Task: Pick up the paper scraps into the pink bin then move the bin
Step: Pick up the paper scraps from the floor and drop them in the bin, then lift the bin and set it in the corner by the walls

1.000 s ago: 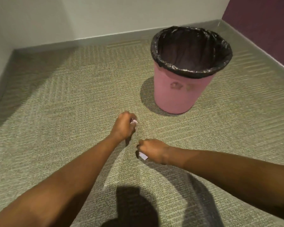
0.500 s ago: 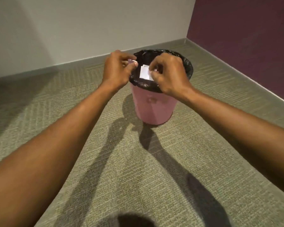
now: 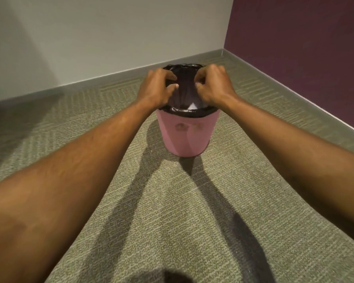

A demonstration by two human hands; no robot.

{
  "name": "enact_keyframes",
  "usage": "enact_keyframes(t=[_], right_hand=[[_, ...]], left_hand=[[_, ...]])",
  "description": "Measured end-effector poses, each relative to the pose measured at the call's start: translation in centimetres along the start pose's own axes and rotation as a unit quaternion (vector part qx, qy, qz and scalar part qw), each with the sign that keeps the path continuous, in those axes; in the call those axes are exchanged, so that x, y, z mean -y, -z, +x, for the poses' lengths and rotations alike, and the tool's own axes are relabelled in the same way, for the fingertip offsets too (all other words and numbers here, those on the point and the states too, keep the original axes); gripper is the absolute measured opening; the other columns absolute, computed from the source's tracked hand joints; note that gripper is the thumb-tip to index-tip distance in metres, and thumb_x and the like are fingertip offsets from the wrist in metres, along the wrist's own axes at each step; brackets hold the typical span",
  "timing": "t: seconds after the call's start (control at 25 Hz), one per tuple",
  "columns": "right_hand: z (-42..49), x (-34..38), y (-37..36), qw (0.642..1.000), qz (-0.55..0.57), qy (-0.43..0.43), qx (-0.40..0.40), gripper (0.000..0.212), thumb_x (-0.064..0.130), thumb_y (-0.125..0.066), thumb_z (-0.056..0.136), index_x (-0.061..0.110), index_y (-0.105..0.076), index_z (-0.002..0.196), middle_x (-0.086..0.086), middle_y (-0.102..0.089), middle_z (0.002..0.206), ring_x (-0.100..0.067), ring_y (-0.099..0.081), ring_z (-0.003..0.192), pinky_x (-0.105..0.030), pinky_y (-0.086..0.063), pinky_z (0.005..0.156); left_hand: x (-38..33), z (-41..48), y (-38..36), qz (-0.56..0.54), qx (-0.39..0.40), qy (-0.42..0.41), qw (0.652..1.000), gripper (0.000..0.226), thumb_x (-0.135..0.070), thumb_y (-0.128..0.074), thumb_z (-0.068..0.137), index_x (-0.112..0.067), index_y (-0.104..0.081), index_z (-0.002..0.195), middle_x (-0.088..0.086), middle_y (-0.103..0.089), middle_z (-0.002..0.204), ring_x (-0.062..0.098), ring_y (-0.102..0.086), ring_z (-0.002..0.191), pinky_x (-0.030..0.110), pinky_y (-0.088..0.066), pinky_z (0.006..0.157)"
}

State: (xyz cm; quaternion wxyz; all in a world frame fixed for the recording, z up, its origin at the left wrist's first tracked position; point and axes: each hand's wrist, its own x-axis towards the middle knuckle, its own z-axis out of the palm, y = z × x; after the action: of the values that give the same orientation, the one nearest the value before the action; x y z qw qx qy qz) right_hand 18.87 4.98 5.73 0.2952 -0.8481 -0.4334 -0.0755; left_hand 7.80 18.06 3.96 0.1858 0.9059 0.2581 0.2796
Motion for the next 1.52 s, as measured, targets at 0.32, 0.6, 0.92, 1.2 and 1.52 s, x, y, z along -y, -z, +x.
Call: enact_keyframes(t=[0.32,0.6,0.92,1.2,1.52], right_hand=[[0.2,-5.2,2.1,0.97,0.024,-0.205,-0.127,0.014,0.021,-0.065,0.087,0.01,-0.068,0.08,-0.002,-0.063,0.078,-0.02,-0.058,0.069,-0.038,-0.055,0.069],[0.2,-7.4,-0.4,0.91,0.219,-0.352,0.0,0.02,0.021,-0.065,0.091,0.003,-0.061,0.083,-0.011,-0.066,0.079,-0.025,-0.064,0.058,-0.033,-0.053,0.048],[0.8,-8.1,-1.0,0.882,0.304,-0.359,0.025,0.013,0.007,-0.062,0.092,0.0,-0.063,0.081,-0.013,-0.069,0.072,-0.017,-0.062,0.041,-0.031,-0.055,0.044],[1.1,-7.9,-1.0,0.874,0.324,-0.36,0.025,0.014,0.011,-0.065,0.092,-0.002,-0.065,0.087,-0.015,-0.071,0.08,-0.019,-0.065,0.044,-0.03,-0.056,0.045],[0.8,-3.3,6.9,0.854,0.345,-0.387,0.055,0.015,0.012,-0.064,0.093,0.0,-0.059,0.086,-0.009,-0.065,0.076,-0.018,-0.068,0.056,-0.03,-0.058,0.046]], left_hand=[[2.7,-0.5,1.0,-0.043,-0.088,0.26,0.961,0.02,-0.022,-0.057,0.09,-0.015,-0.057,0.071,0.002,-0.059,0.076,0.018,-0.053,0.068,0.032,-0.045,0.057],[3.4,-1.2,0.1,-0.256,0.01,0.352,0.9,0.021,-0.007,-0.055,0.095,-0.001,-0.06,0.075,0.012,-0.063,0.072,0.02,-0.056,0.058,0.032,-0.049,0.05],[2.9,-1.2,0.4,-0.37,0.018,0.398,0.839,0.018,0.002,-0.049,0.095,-0.004,-0.059,0.081,0.008,-0.066,0.078,0.02,-0.066,0.062,0.032,-0.057,0.054],[2.6,-1.1,1.0,-0.347,0.041,0.428,0.833,0.024,0.002,-0.047,0.095,-0.007,-0.058,0.075,0.006,-0.063,0.072,0.014,-0.063,0.052,0.023,-0.053,0.041],[-3.0,-1.1,9.4,-0.357,0.058,0.497,0.788,0.024,-0.001,-0.049,0.09,-0.016,-0.06,0.075,-0.001,-0.064,0.075,0.011,-0.062,0.071,0.035,-0.053,0.067]])
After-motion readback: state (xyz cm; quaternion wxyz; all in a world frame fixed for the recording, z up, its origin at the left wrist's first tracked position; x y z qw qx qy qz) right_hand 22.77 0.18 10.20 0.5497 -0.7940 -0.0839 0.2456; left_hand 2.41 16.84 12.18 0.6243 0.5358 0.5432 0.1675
